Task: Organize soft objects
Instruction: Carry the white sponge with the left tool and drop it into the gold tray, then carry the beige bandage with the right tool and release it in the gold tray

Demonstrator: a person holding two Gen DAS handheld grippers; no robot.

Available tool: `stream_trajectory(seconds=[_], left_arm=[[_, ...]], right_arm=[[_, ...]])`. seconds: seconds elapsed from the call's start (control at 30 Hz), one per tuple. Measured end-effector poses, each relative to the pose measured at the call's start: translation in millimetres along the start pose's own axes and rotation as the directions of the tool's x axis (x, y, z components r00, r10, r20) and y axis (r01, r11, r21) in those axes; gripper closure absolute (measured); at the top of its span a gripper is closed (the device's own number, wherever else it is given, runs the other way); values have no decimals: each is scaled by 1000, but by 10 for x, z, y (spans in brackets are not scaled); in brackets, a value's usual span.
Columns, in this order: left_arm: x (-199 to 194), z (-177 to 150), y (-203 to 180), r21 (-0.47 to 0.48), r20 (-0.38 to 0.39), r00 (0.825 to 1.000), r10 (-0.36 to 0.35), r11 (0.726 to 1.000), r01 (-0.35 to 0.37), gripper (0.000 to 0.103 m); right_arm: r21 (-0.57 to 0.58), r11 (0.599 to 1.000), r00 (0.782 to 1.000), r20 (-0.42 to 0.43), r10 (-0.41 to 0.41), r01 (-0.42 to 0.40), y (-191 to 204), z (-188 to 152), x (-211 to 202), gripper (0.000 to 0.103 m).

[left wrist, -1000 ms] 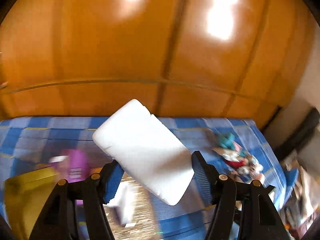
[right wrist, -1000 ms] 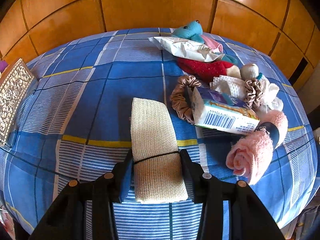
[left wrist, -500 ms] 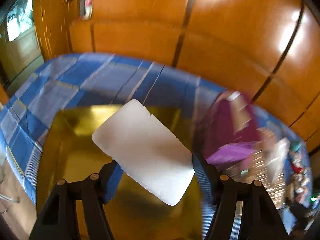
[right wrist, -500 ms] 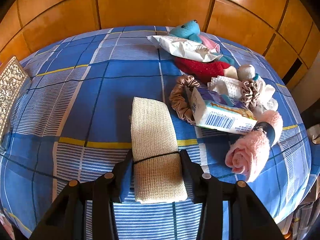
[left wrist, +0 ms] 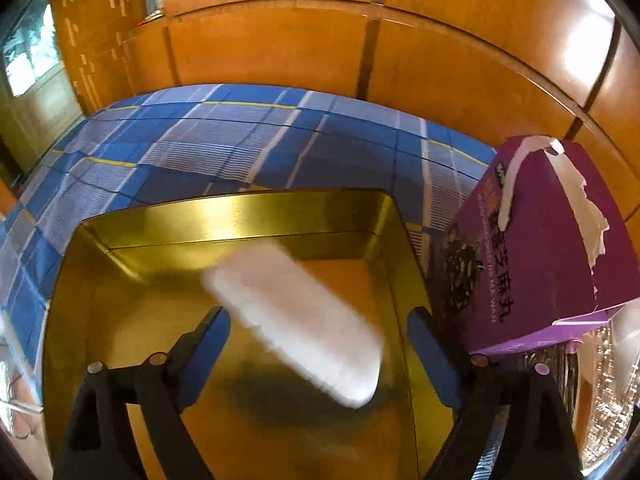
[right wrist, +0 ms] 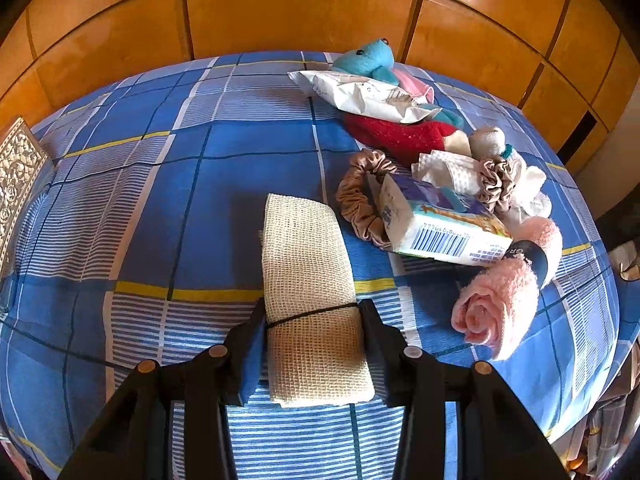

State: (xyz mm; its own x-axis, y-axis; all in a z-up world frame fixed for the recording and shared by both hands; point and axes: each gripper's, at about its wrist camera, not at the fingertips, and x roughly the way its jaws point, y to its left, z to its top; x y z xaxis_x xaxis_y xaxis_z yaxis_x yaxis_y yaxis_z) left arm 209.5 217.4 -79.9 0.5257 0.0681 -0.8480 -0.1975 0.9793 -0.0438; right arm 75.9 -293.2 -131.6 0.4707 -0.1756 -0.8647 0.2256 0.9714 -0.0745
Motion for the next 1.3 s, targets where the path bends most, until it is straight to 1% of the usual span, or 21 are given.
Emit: stream_trajectory(seconds=[0.1,0.13,0.2,0.3,0.4,0.47,0.63,0.7,0.83,1.0,1.17,1.23,1.3], left_arm=[[-115,-67,4,12,35,999,24,1000,-24,4],[-154,-92,5,18,45,998,36,999,-37,0],[-262,-158,18,20,75,996,54,998,-56,0],[-351,-223,39,15,100,992,78,997,-80,0],[-458,-282,67,-4,128,988,83,997,-83,0],[-596,-352,62,-15,165,984,73,997,-72,0],[-936,-581,-46,-4,240,970,48,999,-48,0],[-1031,-669,-86,-5,245,969,14,1000,-13,0],[-1164,-836,-179,-3,250,968,-15,1000,17,0],[-1212,-1002,-228,-14,233,972,-26,999,31,0],[-1237,-1129,-164,-41,229,971,-65,996,76,0],[-1265,-1178,-126,-49,230,969,-85,994,99,0],[-1284,-1213,-108,-42,226,971,-77,995,89,0]], right_arm=[[6,1000,1000,2,-1,1,3,6,7,60],[9,1000,1000,3,0,0,2,7,9,60],[12,1000,1000,5,2,-2,-1,3,10,60],[18,1000,1000,9,6,-6,-8,-5,10,60],[24,1000,1000,13,10,-10,-15,-11,5,59],[27,1000,1000,15,10,-11,-17,-13,2,59],[34,999,1000,19,9,-10,-16,-13,-6,59],[36,999,1000,19,7,-8,-11,-15,-5,59],[50,999,1000,22,6,-7,-4,-2,-5,60],[73,997,1000,17,24,-26,-8,46,14,60],[65,997,999,14,34,-35,73,84,20,60],[64,997,999,15,50,-50,109,98,8,60],[60,997,998,23,56,-58,151,111,-16,60]])
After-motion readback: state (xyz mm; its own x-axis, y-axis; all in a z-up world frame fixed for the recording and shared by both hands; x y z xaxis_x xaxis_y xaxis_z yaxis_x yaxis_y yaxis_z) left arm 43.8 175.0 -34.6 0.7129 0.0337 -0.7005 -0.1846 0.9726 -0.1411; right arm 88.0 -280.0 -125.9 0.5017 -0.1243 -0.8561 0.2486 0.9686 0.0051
